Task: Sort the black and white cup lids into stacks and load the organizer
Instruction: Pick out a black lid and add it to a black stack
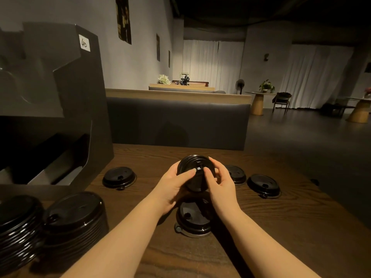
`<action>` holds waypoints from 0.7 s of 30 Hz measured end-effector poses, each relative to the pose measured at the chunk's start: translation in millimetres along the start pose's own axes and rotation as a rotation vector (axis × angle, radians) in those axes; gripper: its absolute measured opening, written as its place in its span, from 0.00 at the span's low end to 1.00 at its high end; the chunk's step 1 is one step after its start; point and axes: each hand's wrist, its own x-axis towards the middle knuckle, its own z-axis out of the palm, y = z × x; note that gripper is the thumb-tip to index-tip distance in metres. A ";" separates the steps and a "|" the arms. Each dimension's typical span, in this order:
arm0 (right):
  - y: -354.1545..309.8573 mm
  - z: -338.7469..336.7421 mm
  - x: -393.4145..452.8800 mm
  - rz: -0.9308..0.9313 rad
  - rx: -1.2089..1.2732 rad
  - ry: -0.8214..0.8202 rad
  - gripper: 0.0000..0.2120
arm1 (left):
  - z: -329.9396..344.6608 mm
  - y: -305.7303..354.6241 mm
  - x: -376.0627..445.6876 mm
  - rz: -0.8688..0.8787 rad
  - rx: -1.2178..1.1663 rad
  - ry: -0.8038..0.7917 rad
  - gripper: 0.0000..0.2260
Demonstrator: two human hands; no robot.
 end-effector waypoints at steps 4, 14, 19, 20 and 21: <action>-12.6 2.8 2.1 -0.043 0.010 -0.007 0.12 | 3.1 21.3 -9.4 0.030 0.127 0.046 0.17; -78.2 31.8 3.0 0.065 0.155 -0.061 0.17 | -3.4 87.2 -58.8 0.141 0.289 0.175 0.17; -100.9 68.9 -17.5 0.383 0.479 -0.221 0.15 | -22.6 98.8 -89.7 0.176 0.167 0.292 0.16; -100.4 73.6 -21.9 0.370 0.466 -0.230 0.17 | -27.2 100.6 -96.5 0.169 0.168 0.300 0.14; -101.0 77.9 -27.3 0.345 0.457 -0.244 0.17 | -33.6 102.2 -102.3 0.152 0.172 0.308 0.12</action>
